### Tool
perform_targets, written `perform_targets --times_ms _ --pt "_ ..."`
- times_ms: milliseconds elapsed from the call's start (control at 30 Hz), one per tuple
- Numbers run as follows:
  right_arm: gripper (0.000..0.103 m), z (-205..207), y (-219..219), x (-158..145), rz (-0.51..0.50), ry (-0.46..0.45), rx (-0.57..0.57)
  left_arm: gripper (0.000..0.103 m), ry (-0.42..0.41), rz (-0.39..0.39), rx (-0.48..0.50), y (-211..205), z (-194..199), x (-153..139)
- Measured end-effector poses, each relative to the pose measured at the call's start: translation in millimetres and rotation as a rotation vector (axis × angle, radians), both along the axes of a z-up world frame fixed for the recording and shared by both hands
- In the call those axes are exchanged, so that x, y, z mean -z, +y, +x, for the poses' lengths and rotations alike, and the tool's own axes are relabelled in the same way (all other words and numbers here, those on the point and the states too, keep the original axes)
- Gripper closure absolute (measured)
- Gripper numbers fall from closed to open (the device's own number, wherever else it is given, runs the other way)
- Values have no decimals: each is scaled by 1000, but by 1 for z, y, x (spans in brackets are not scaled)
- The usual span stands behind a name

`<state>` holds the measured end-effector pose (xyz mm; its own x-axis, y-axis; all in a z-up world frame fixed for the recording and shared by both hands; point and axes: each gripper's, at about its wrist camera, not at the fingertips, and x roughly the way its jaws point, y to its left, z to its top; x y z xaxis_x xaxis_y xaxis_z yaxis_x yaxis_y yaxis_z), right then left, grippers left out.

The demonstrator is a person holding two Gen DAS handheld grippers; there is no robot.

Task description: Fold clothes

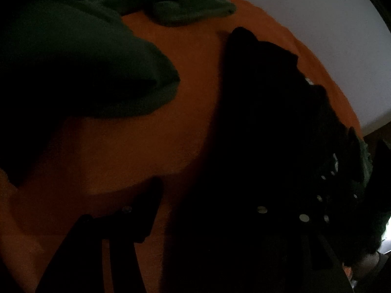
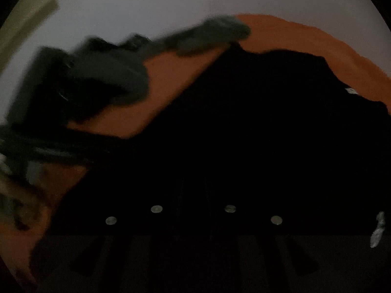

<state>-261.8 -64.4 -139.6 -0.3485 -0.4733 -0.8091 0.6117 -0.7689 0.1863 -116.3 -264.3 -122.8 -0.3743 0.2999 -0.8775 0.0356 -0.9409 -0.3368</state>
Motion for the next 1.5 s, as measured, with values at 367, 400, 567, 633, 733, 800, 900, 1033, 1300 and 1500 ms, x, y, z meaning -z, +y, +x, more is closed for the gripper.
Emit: perform_targets --times_ms 367,400,567,633,733,800,900,1033,1300,1500 --pt "81 -81 130 -8 -349 -222 280 48 -9 63 -23 -7 -9 3" --pt "72 -84 130 -7 -351 -235 274 48 -10 62 -25 -8 -9 2" --pt "51 -93 103 -13 -298 -216 184 48 -10 55 -27 -12 -4 2" --pt "52 -92 82 -14 -259 -197 147 48 -12 52 -28 -13 -4 2" --pt "98 -92 64 -10 -166 -148 151 48 -13 42 -29 -15 -1 1" --pt "101 -98 75 -11 -187 -147 210 48 -10 37 -29 -14 -1 2" --pt "101 -110 89 -5 -246 -197 276 44 -6 25 -18 -16 4 1" --pt "100 -124 115 23 -363 -363 323 42 -2 -2 3 -15 6 0" --pt "93 -95 121 -20 -405 -202 309 42 8 26 7 -21 3 0" --pt "93 -23 28 -25 -377 -237 -40 42 14 141 -88 -44 10 3"
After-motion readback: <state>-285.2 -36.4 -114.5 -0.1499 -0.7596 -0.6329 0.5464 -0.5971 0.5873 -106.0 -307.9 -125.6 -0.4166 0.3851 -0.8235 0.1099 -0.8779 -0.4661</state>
